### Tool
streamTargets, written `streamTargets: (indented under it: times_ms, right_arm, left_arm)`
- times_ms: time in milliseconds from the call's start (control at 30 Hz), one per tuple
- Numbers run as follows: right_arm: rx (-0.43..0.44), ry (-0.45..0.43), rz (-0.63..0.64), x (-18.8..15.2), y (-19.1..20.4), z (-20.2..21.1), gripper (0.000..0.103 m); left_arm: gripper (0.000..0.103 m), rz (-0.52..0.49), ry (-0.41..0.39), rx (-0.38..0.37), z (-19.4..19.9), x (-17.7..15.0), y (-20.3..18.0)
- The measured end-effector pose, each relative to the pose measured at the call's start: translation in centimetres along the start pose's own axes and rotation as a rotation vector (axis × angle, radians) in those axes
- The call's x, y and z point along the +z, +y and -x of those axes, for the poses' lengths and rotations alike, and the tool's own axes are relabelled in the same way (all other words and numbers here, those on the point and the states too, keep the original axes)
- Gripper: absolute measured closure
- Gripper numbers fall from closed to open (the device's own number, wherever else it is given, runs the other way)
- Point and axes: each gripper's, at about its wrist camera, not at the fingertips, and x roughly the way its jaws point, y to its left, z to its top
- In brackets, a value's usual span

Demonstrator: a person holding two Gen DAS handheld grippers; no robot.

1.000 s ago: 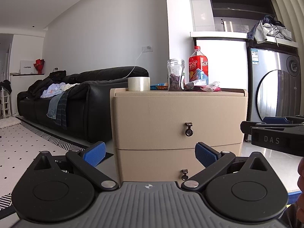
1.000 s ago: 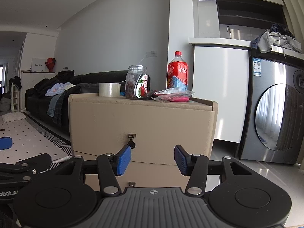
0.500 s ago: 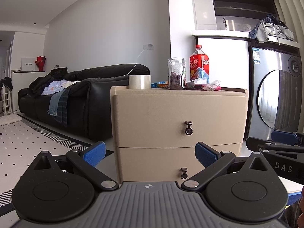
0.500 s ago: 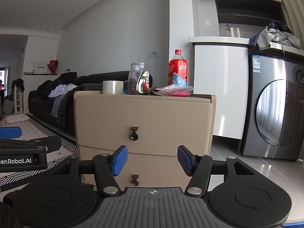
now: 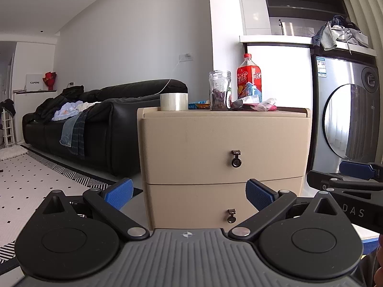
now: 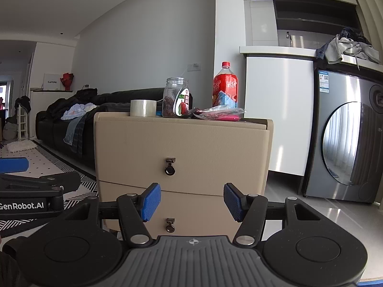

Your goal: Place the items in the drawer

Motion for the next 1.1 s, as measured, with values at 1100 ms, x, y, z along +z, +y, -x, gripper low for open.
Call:
streamTargets:
  times_ms: [1100]
  right_arm:
    - [0.002,0.011,-0.018,-0.08,0.18,0.01,0.041]
  left_arm:
    - [0.0,0.006,0.006,0.014,-0.29,0.1,0.03]
